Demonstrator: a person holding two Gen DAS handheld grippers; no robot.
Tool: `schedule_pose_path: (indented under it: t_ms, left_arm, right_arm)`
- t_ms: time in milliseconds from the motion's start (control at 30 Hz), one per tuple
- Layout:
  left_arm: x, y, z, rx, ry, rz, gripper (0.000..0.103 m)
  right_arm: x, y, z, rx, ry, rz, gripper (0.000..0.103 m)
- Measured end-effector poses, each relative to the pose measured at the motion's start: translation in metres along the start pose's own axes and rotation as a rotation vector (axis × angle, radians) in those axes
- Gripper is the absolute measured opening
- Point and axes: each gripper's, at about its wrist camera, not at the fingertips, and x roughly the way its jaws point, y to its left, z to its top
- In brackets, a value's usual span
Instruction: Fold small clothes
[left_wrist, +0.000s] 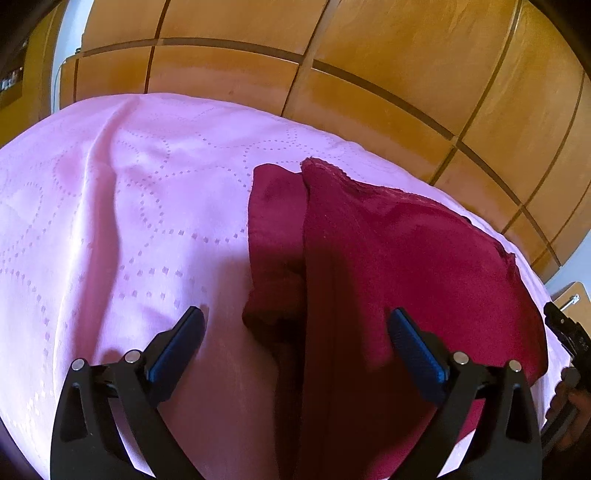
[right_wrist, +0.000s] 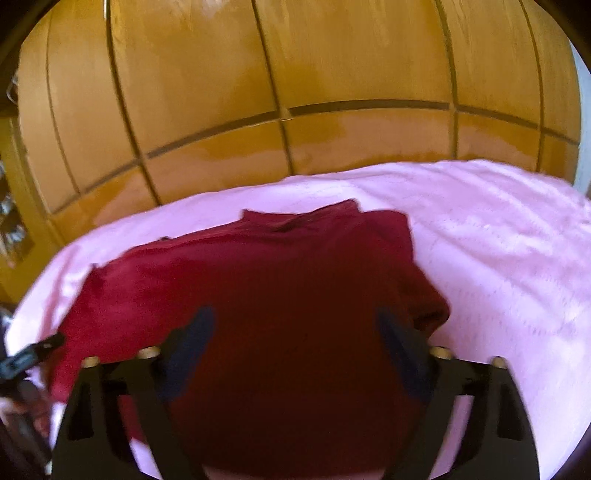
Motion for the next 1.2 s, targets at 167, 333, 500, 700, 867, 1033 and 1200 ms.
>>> schedule_pose_path:
  t_ms: [167, 333, 500, 700, 867, 1033, 1200]
  left_arm:
    - [-0.009, 0.003, -0.004, -0.029, -0.009, -0.045, 0.100]
    - [-0.016, 0.005, -0.006, -0.063, -0.008, -0.110, 0.098]
    - [-0.019, 0.000, -0.012, -0.045, -0.002, -0.150, 0.082]
    - [-0.012, -0.008, -0.013, -0.015, 0.037, -0.167, 0.077]
    - [-0.005, -0.010, -0.010, -0.027, 0.064, -0.152, 0.055]
    - [-0.005, -0.016, -0.007, -0.029, 0.087, -0.173, 0.027]
    - [-0.007, -0.020, -0.002, -0.048, 0.093, -0.217, 0.019]
  right_arm:
    - [-0.012, 0.018, -0.016, 0.032, 0.040, 0.143, 0.035]
    - [-0.007, 0.059, -0.033, -0.040, 0.102, 0.271, 0.024]
    - [0.009, 0.076, -0.051, -0.061, 0.153, 0.254, 0.020]
    - [0.012, 0.062, -0.062, 0.048, 0.144, 0.294, 0.019]
    - [0.013, 0.059, -0.071, 0.075, 0.117, 0.301, 0.016]
    - [0.008, 0.062, -0.075, 0.035, 0.086, 0.276, 0.016]
    - [0.006, 0.061, -0.076, 0.036, 0.079, 0.270, 0.016]
